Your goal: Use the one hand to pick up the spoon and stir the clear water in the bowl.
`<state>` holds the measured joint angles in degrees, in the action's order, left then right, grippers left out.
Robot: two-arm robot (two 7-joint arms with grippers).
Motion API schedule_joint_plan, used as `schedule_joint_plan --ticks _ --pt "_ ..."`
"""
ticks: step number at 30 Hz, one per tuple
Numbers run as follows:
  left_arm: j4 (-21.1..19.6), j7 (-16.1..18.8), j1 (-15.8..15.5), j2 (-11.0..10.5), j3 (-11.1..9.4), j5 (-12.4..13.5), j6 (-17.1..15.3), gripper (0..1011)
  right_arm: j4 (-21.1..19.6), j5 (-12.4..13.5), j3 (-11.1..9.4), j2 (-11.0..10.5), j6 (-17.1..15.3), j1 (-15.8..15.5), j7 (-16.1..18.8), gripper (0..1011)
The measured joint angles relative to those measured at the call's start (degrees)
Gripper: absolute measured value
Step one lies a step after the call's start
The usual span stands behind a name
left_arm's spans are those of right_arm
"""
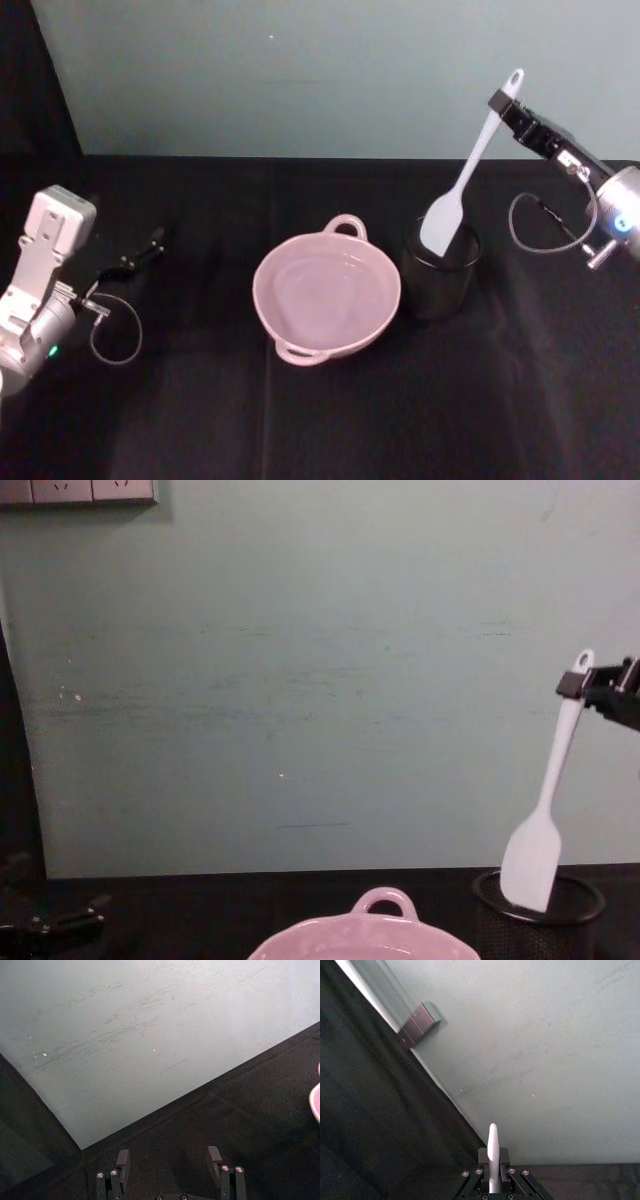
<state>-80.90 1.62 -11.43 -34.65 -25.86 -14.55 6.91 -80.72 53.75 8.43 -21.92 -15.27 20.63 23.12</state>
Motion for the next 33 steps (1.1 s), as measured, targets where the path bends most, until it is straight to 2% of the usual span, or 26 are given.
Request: schedule_joint_plan --ticks 8,16,33 --pt "0.0 0.0 0.0 0.0 0.0 0.0 0.0 1011 4.3 -0.6 2.6 -0.9 0.7 1.6 1.3 123" --pt "0.0 0.0 0.0 0.0 0.0 0.0 0.0 1011 6.4 -2.4 5.5 -1.6 3.7 2.2 2.7 123" --pt "0.0 0.0 0.0 0.0 0.0 0.0 0.0 1011 9.2 -0.3 7.6 -2.6 6.4 1.8 5.0 123"
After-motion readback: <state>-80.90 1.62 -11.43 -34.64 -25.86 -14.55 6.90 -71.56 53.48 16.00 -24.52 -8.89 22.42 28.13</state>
